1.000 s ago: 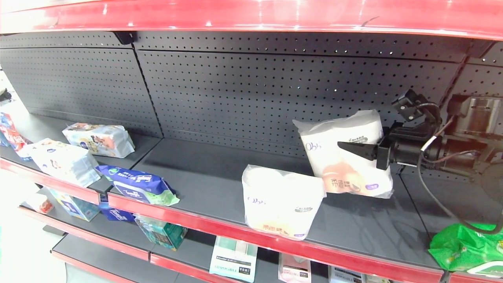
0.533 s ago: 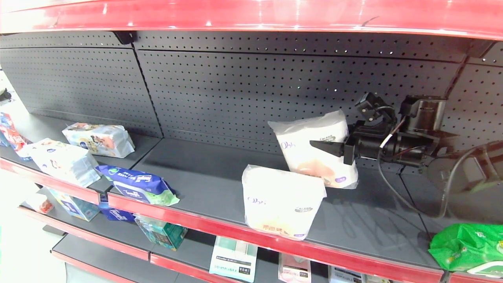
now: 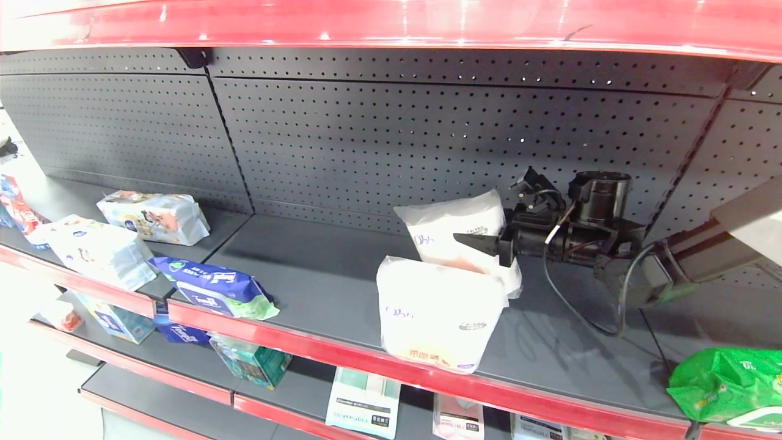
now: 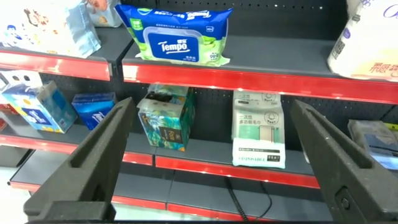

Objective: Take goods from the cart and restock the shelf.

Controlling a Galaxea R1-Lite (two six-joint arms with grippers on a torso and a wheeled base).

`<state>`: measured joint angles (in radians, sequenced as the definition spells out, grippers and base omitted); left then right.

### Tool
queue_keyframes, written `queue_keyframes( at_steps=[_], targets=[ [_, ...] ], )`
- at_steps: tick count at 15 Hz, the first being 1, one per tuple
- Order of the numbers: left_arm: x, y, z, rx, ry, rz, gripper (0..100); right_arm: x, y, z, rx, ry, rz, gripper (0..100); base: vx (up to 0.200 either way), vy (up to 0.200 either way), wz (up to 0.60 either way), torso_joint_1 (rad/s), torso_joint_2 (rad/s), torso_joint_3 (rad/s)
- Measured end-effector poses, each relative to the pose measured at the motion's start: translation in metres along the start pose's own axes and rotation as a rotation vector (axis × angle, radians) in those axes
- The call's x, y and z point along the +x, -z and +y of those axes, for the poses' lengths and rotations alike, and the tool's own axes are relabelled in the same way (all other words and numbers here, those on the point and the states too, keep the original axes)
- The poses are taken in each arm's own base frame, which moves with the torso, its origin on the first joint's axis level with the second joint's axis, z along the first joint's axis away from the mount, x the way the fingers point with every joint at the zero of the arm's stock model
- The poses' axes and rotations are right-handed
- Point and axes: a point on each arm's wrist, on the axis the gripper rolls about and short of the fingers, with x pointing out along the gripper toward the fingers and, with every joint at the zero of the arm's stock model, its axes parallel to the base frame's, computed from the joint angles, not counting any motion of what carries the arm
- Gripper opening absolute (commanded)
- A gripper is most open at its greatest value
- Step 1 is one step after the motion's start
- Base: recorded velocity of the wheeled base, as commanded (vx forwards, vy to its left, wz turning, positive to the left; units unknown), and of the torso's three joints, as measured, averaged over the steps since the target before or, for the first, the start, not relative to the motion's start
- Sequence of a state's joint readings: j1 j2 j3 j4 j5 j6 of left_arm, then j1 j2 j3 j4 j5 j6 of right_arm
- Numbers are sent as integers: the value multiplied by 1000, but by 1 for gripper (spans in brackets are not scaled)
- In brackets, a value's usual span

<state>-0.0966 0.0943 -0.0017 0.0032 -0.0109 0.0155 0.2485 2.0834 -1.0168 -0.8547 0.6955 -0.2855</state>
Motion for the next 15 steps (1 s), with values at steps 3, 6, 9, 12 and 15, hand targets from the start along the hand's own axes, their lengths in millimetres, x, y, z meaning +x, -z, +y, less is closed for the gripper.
queue_keyframes(
  at_steps=[3,6,9,12,15],
  targets=[
    [0,0,0,0,0,0,100,-10,15,-2,0,-20,29,0,0,0,0,0,0,0],
    [0,0,0,0,0,0,100,-24,24,-3,-34,-68,34,0,0,0,0,0,0,0],
    [0,0,0,0,0,0,100,-40,31,-8,-90,-107,23,0,0,0,0,0,0,0],
    [0,0,0,0,0,0,100,-53,41,-13,-121,-107,29,0,0,0,0,0,0,0],
    [0,0,0,0,0,1,100,-58,48,-14,-154,-105,39,0,0,0,0,0,0,0]
  ],
)
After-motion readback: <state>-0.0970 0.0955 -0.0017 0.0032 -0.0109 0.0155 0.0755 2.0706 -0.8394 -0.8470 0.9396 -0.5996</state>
